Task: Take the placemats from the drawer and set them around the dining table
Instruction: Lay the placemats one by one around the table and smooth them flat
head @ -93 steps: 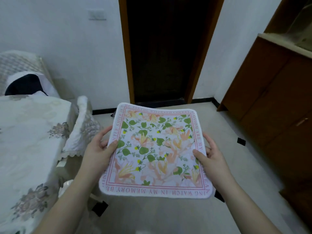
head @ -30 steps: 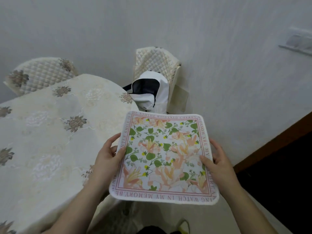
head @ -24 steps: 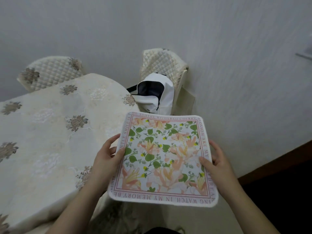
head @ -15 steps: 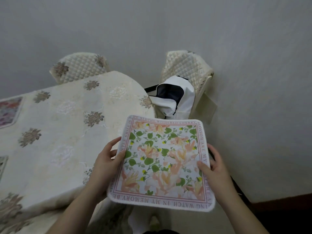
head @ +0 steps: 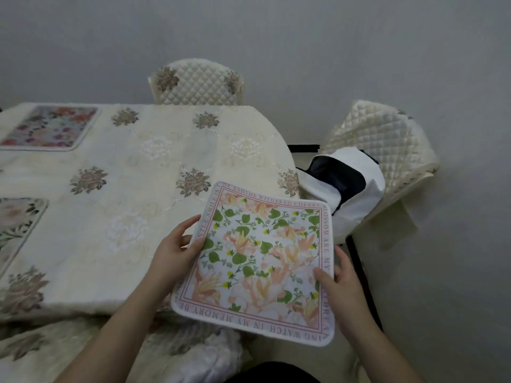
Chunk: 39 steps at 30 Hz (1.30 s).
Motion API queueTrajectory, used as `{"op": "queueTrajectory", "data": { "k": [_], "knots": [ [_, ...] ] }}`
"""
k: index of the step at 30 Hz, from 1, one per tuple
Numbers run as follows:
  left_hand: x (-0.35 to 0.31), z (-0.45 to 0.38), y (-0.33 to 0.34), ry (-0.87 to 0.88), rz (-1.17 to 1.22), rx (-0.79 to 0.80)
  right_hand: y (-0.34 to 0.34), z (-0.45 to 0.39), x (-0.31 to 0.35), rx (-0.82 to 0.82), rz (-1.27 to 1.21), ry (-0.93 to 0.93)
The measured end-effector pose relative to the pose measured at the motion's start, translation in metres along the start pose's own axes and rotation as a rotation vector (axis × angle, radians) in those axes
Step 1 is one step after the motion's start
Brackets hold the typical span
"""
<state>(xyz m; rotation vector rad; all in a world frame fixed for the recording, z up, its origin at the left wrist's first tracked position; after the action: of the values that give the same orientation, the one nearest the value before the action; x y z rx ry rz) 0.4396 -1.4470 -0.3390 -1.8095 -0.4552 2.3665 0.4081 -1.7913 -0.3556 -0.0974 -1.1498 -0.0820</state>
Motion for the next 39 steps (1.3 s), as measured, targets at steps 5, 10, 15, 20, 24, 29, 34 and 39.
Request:
{"op": "queueTrajectory", "data": {
  "k": [5, 10, 15, 20, 24, 29, 34, 39],
  "knots": [
    [0.016, -0.024, -0.023, -0.081, 0.071, -0.018, 0.032, -0.044, 0.001, 0.047, 0.068, 0.039],
    [0.037, -0.035, -0.044, -0.172, 0.194, -0.055, 0.065, -0.082, -0.004, 0.114, 0.134, 0.074],
    [0.048, -0.040, -0.064, -0.229, 0.088, -0.193, 0.101, -0.123, -0.018, 0.284, 0.136, 0.172],
    [0.055, -0.035, -0.077, -0.319, 0.012, -0.340, 0.129, -0.155, -0.031, 0.467, 0.214, 0.263],
    [0.069, -0.028, -0.089, -0.407, -0.063, -0.440, 0.151, -0.165, -0.028, 0.641, 0.283, 0.293],
    [0.071, -0.021, -0.108, -0.460, -0.138, -0.612, 0.176, -0.171, -0.026, 0.788, 0.328, 0.339],
    [0.073, -0.018, -0.128, -0.466, -0.176, -0.735, 0.201, -0.168, -0.025, 0.889, 0.371, 0.354],
    [0.088, -0.016, -0.156, -0.491, -0.272, -0.765, 0.235, -0.161, -0.031, 1.010, 0.475, 0.377]
  ]
}}
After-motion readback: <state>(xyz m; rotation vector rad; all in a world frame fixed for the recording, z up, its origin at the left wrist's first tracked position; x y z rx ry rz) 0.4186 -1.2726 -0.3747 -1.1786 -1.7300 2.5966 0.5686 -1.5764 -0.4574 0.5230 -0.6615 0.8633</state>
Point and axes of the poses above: each hand's wrist, its own z-axis away from the middle knuckle, its own y-axis out of the palm, x = y × z, the point moved 9 cm from there along -z, towards the middle knuckle, and after that the axes turned 2 degrees about y, right-handed, at the moved point
